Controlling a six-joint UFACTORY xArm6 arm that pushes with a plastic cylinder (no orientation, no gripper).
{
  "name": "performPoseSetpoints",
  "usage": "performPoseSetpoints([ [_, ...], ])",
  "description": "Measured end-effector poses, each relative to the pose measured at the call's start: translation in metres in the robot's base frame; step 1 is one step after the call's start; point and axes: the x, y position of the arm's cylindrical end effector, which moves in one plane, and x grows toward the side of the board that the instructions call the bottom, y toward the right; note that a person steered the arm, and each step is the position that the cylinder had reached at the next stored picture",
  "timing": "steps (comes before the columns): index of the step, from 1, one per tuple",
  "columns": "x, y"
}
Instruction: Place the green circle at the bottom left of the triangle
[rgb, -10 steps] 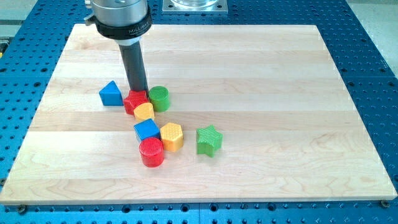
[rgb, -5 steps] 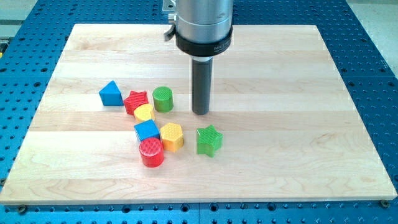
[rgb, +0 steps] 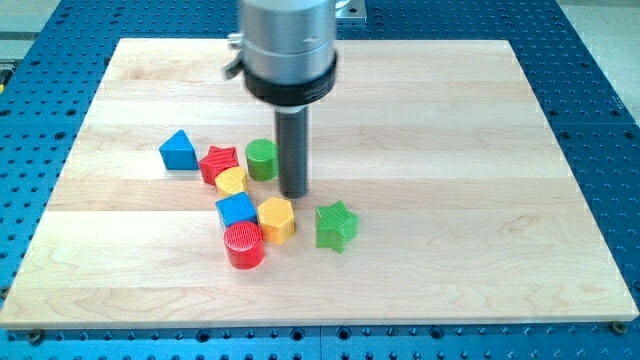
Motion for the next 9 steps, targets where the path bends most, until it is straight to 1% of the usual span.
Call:
performPoseSetpoints([
  [3, -0.090, -0.010],
  [4, -0.104, -0.048],
  [5, -0.108, -0.062],
  [6, -0.093, -0.033],
  [7, -0.074, -0.043],
  [8, -0.074, -0.074],
  [9, -0.074, -0.081],
])
